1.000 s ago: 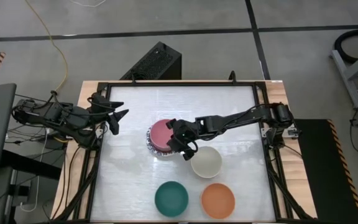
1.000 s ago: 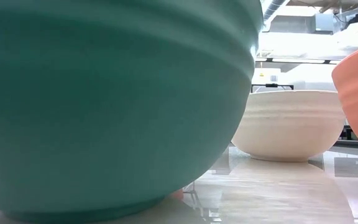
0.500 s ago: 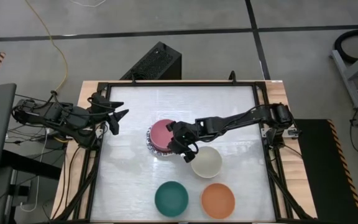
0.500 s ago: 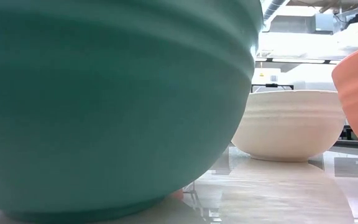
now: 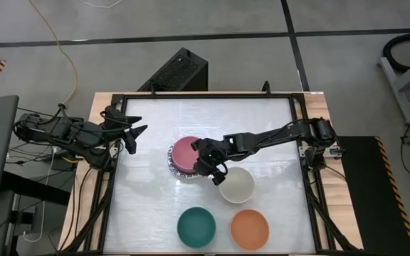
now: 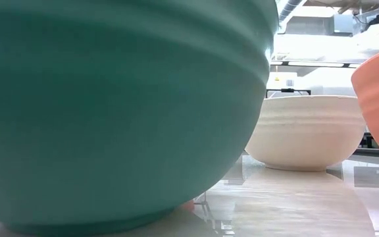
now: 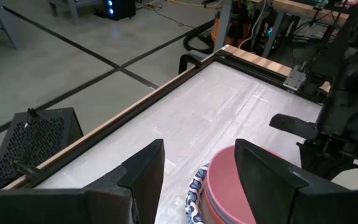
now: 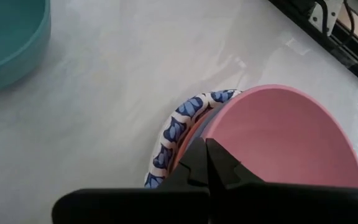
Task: Nest bowls inside each other
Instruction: Stack the pink bowl on top of the blue bowl, then stack the white bowl on top of the pink bowl
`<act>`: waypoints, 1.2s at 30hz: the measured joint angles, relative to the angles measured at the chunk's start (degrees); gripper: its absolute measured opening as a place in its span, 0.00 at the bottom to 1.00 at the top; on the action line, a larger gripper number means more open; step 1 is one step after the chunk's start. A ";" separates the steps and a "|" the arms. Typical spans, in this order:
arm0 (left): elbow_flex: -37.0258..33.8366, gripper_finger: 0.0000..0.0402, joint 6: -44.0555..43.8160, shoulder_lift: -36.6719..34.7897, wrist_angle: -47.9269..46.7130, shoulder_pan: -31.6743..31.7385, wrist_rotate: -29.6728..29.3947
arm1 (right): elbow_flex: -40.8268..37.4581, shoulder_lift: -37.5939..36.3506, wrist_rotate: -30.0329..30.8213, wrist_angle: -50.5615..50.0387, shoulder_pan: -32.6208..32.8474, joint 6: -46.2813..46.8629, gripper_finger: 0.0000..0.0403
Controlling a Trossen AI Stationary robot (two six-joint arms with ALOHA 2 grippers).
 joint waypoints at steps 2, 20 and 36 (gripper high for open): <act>0.00 0.46 -0.02 0.00 -0.01 0.01 0.00 | 0.00 0.00 0.00 -0.11 0.00 -0.27 0.00; 0.00 0.46 0.39 0.00 0.00 0.00 -0.04 | 2.03 -6.43 3.45 -1.86 -0.79 -0.78 0.03; 0.00 0.46 -2.90 0.00 0.02 0.00 0.26 | 2.25 -27.32 18.18 -42.37 -2.16 57.80 0.03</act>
